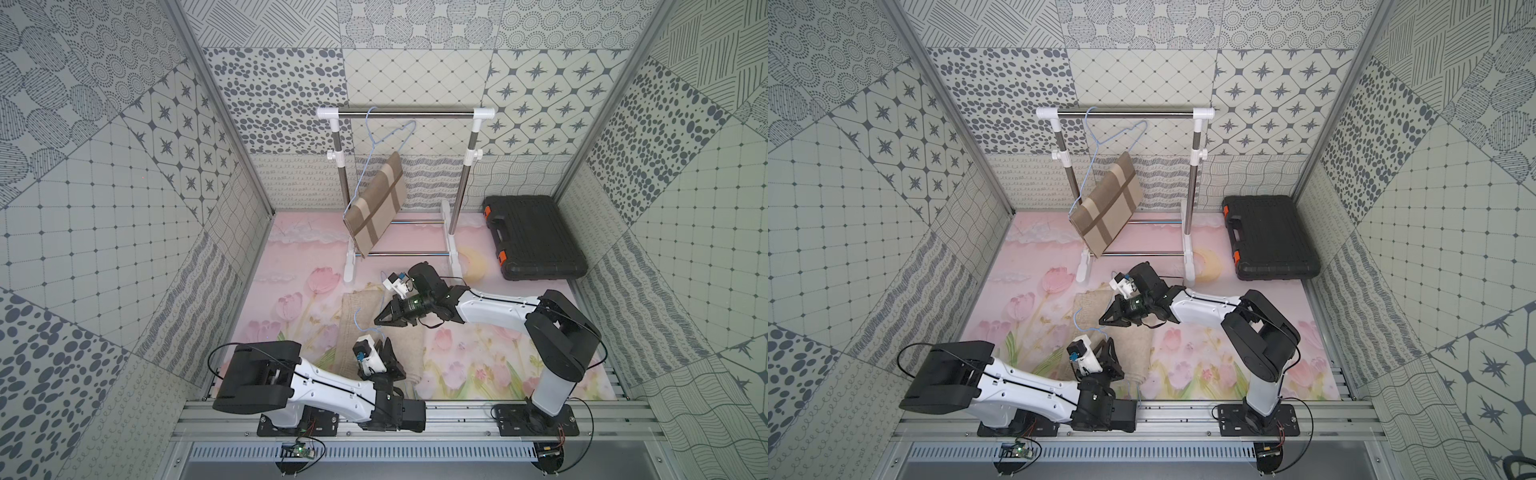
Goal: Hang the scarf on the hanger
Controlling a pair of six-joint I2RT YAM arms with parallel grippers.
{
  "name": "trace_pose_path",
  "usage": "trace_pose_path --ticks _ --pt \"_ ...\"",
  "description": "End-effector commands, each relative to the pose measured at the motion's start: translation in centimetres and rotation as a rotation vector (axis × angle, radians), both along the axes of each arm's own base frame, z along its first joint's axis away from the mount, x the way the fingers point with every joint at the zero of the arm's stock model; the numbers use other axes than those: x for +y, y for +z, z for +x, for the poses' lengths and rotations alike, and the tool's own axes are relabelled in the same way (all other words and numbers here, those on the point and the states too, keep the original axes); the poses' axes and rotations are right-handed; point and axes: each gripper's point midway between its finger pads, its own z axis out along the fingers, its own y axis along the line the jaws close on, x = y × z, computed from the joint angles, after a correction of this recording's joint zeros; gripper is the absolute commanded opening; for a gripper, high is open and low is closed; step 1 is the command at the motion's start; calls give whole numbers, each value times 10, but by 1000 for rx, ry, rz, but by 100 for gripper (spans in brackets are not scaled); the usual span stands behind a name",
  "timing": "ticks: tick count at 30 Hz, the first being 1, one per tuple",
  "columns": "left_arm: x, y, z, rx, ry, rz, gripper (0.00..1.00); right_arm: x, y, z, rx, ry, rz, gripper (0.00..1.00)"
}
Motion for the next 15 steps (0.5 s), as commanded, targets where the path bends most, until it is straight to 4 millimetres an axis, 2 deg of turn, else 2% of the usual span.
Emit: trace_pose_path --ticks 1,3,5,10,15 --pt "28 56 0 -224 42 -434 59 -8 15 11 -66 -5 76 0" --pt "34 65 -3 -221 20 -393 70 -15 19 18 -59 -18 107 0" --pt "39 75 -7 -217 -8 -362 74 -23 21 25 -44 -30 139 0" --pt "54 110 -16 -212 -87 -268 76 -41 29 36 -16 -44 231 0" --pt "72 130 -20 -212 -138 -205 73 -56 35 39 1 -40 304 0"
